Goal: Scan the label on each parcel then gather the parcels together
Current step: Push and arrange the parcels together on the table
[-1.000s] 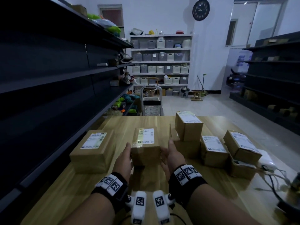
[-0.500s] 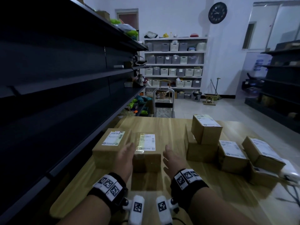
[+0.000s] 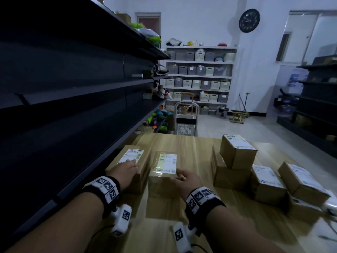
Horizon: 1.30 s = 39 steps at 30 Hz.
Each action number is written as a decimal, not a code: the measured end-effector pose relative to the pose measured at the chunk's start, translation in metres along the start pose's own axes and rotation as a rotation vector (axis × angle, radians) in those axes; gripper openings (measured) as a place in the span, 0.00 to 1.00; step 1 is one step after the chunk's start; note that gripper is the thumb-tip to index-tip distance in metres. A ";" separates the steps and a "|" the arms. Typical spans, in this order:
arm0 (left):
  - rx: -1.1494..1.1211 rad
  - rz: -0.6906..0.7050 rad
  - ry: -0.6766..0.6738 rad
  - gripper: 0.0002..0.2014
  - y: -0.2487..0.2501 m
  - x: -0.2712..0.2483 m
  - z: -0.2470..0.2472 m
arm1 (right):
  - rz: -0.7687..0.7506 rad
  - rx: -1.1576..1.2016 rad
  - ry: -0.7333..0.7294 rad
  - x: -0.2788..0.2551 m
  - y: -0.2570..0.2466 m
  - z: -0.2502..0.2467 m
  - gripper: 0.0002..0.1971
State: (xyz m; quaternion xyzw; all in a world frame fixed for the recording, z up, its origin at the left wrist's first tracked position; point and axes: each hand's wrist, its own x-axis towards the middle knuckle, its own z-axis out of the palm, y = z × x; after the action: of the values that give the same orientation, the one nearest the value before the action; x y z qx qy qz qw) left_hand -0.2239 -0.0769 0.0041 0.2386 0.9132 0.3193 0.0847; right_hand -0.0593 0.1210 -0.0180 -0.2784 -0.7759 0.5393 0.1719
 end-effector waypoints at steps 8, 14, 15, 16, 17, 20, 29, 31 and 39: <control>0.008 -0.009 -0.124 0.19 -0.015 0.011 0.001 | -0.019 -0.058 0.072 0.011 0.001 0.024 0.23; -0.041 0.019 -0.040 0.21 -0.003 -0.002 0.000 | -0.045 -0.085 0.050 0.016 0.007 0.017 0.20; -0.039 0.017 -0.044 0.21 -0.003 -0.003 0.000 | -0.046 -0.102 0.051 0.017 0.008 0.015 0.19; -0.041 0.011 -0.038 0.22 -0.003 -0.003 0.000 | -0.046 -0.116 0.051 0.016 0.007 0.013 0.19; -0.039 -0.001 -0.034 0.22 -0.003 -0.003 0.001 | -0.047 -0.123 0.046 0.016 0.007 0.012 0.18; -0.026 -0.008 -0.004 0.22 -0.003 -0.005 0.003 | -0.040 -0.116 0.025 0.016 0.007 0.012 0.18; -0.282 -0.121 -0.038 0.18 0.022 -0.007 -0.014 | -0.015 0.070 0.073 0.006 0.008 -0.012 0.21; -0.196 -0.054 0.053 0.16 0.033 -0.011 -0.012 | -0.003 0.171 0.111 0.005 0.011 -0.024 0.16; -0.336 0.152 -0.004 0.24 0.125 -0.036 0.036 | 0.028 0.393 0.398 -0.004 0.025 -0.113 0.07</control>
State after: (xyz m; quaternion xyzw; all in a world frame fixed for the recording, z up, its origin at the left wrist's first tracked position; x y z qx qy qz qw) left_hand -0.1334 0.0103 0.0539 0.2901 0.8261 0.4725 0.1006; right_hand 0.0143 0.2085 -0.0011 -0.3510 -0.6036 0.6164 0.3641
